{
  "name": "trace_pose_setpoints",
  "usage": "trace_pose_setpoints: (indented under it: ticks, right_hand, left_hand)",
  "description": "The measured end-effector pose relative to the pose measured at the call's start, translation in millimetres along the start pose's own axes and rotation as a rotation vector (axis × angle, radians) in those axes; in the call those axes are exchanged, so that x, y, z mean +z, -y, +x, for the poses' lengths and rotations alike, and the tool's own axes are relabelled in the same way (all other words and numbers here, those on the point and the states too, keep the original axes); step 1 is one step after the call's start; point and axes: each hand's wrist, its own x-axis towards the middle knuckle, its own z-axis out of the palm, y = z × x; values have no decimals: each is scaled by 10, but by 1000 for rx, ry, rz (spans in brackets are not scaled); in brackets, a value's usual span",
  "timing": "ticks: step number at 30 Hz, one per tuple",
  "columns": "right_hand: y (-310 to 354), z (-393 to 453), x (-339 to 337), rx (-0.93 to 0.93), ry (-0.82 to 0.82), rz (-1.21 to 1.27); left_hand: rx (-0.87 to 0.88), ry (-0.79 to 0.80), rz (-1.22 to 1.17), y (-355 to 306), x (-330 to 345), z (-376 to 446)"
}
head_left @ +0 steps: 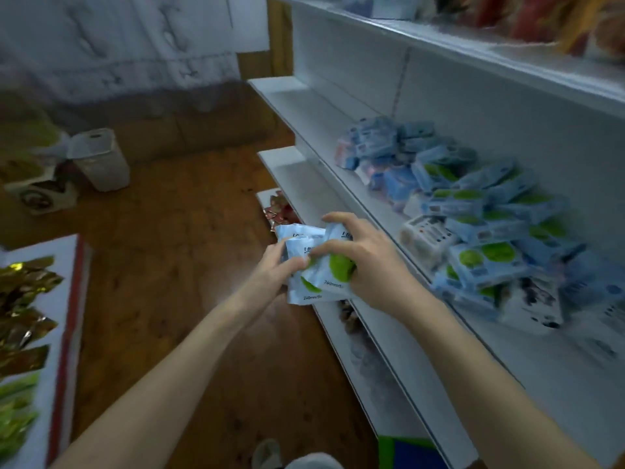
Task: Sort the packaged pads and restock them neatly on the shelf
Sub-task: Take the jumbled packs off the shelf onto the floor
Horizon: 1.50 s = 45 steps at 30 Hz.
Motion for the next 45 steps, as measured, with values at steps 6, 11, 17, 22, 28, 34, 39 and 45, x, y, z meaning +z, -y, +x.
trace_pose_setpoints:
  ticks: [6,11,17,22,28,34,39,45]
  right_hand:
    - [423,835,510,-171,8,91]
    - [538,1323,787,-94,-100,230]
    - [361,1878,957,465,104,820]
    - [17,2353,1335,443,433,1215]
    - [-570,3225,1565,334,510,1447]
    - [-920,3855,1847,407,517,1564]
    - [-1069,4374,2137,436,551,1556]
    - [-1272,5139,2663,495,575,1515]
  left_hand:
    - [15,-201,112,54,-895,-25]
    - [21,-389,92,98,-1390,1]
    - [107,-481,-193,21,-1854,262]
    - [94,-450,-220,-111,-2114,738]
    - [84,-488,-157,-330,-2431,1573]
    - [107,-577,-121,-292,-2632,2187]
    - [115,-634,-125,-239,-2978,2624]
    - [82,-684,-130,-38,-3672,3262]
